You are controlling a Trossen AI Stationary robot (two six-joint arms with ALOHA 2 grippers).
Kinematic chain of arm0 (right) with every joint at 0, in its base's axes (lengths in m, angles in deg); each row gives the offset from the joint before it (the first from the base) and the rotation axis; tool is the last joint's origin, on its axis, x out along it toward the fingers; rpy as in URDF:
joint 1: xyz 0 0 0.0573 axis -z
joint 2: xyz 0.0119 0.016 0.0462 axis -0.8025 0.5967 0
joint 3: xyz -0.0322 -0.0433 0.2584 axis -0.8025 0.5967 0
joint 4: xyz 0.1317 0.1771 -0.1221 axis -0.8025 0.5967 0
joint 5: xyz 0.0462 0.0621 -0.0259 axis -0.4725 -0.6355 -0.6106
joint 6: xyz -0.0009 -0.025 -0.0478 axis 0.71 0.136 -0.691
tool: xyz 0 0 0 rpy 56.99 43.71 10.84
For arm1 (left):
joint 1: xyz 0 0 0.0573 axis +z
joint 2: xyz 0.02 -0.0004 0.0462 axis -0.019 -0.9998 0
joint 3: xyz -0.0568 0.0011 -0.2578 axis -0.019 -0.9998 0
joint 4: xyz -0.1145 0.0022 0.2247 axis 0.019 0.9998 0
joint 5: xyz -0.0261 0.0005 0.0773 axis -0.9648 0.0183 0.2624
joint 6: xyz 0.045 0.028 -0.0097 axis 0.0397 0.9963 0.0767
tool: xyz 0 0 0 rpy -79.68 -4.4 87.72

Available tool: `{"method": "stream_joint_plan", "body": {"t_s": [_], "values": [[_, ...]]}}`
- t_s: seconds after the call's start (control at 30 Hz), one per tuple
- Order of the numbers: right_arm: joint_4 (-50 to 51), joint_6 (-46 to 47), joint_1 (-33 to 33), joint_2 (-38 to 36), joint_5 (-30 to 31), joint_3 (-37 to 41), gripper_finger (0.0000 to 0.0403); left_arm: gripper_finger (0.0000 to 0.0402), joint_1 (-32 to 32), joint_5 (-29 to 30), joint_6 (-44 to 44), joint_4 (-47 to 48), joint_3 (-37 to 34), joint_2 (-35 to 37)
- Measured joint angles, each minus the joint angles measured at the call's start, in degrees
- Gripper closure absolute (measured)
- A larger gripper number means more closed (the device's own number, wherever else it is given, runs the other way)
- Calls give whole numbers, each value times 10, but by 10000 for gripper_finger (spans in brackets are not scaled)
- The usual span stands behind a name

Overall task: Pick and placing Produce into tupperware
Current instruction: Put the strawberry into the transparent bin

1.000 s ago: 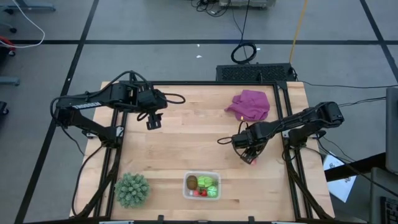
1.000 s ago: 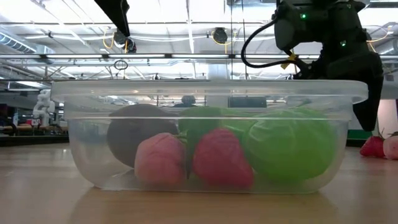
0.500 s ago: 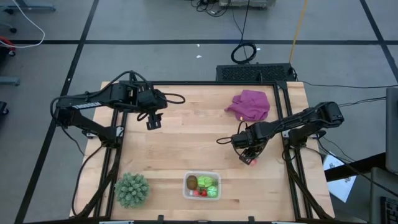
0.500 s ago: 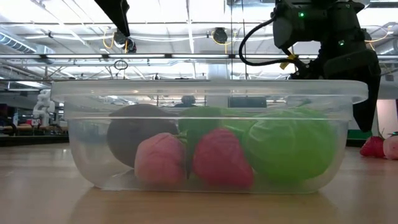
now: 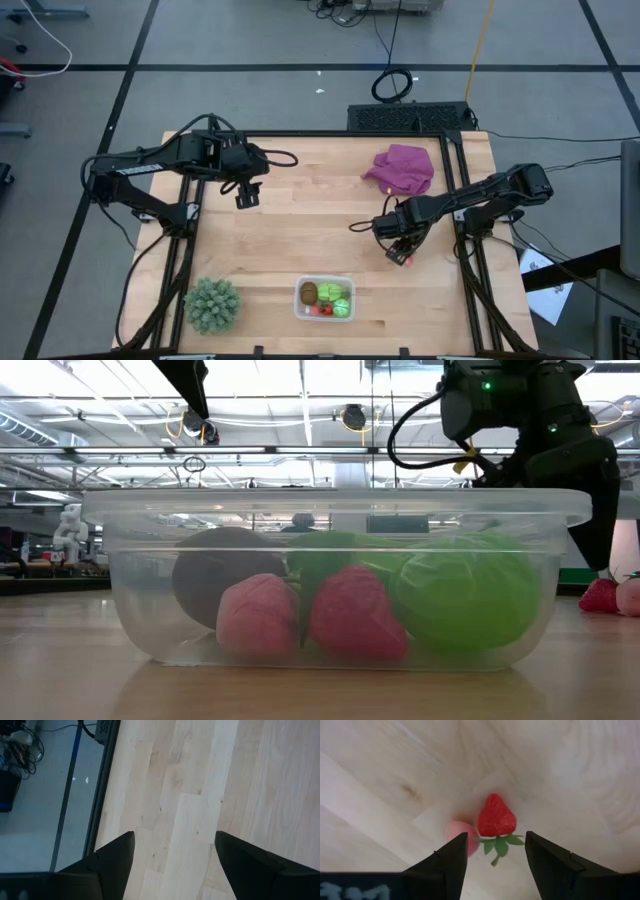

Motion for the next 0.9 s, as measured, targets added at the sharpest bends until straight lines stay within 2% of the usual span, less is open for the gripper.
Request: {"method": "stream_joint_plan", "body": {"t_s": [0.4, 0.9], "values": [[5, 0, 4, 0, 1, 0, 136, 121, 0, 0, 2, 0, 0, 0], [-15, 0, 4, 0, 2, 0, 131, 121, 0, 0, 2, 0, 0, 0]]}}
